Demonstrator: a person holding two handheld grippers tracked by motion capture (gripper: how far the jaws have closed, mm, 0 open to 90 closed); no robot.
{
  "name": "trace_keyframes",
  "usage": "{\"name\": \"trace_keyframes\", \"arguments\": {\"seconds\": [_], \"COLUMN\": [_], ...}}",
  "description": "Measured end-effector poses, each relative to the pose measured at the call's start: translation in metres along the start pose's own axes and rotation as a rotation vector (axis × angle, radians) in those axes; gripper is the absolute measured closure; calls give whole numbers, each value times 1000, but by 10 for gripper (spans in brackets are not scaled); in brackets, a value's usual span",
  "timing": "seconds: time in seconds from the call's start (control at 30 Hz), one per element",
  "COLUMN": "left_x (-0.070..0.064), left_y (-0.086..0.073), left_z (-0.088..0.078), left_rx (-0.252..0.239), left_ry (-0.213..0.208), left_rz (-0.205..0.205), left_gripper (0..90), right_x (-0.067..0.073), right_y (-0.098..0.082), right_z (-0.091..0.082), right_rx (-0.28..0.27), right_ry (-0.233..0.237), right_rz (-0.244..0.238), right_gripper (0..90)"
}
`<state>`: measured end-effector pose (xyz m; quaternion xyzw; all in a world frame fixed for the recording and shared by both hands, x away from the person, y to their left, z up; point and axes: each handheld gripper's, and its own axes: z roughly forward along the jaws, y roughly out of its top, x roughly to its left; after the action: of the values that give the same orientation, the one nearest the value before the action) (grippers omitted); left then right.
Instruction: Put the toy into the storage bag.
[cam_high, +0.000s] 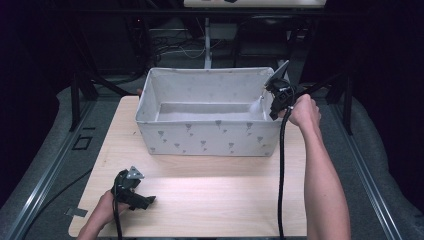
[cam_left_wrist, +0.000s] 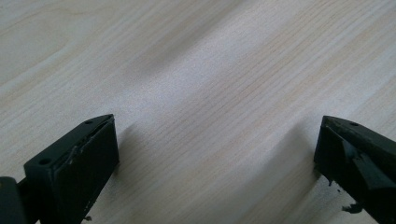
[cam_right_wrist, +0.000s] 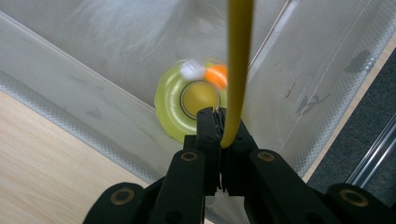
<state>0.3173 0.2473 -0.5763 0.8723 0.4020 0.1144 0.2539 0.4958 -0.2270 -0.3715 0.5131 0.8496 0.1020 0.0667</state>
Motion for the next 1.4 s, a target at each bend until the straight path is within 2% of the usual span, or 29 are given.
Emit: {"name": "trace_keyframes", "arguments": {"seconds": [0.13,0.33,0.43,0.87,0.9,0.93,1.03,1.13,1.27,1.4], "left_x": [0,0,0,0,0,0,0,0,0,0], "left_y": [0,0,0,0,0,0,0,0,0,0], "left_z": [0,0,0,0,0,0,0,0,0,0], "left_rx": [2,3,3,2,1,1,2,2,2,2], "left_ry": [0,0,0,-2,-1,-1,-1,-1,-1,-1], "left_rz": [3,3,3,5,5,5,5,5,4,3], "left_gripper": [0,0,0,0,0,0,0,0,0,0], "right_x": [2,4,4,2,1,1,0,-1,4,13], "right_y": [3,7,8,7,7,6,5,3,1,0], "right_z": [3,10,12,15,14,13,4,-10,-30,-46], "right_rx": [27,63,85,97,104,91,81,38,-15,-41], "right_ry": [-1,8,15,20,19,19,21,31,31,28], "right_rz": [-17,-19,-5,28,19,24,23,28,31,22], "right_gripper": [878,877,876,871,866,857,788,709,571,401]}}
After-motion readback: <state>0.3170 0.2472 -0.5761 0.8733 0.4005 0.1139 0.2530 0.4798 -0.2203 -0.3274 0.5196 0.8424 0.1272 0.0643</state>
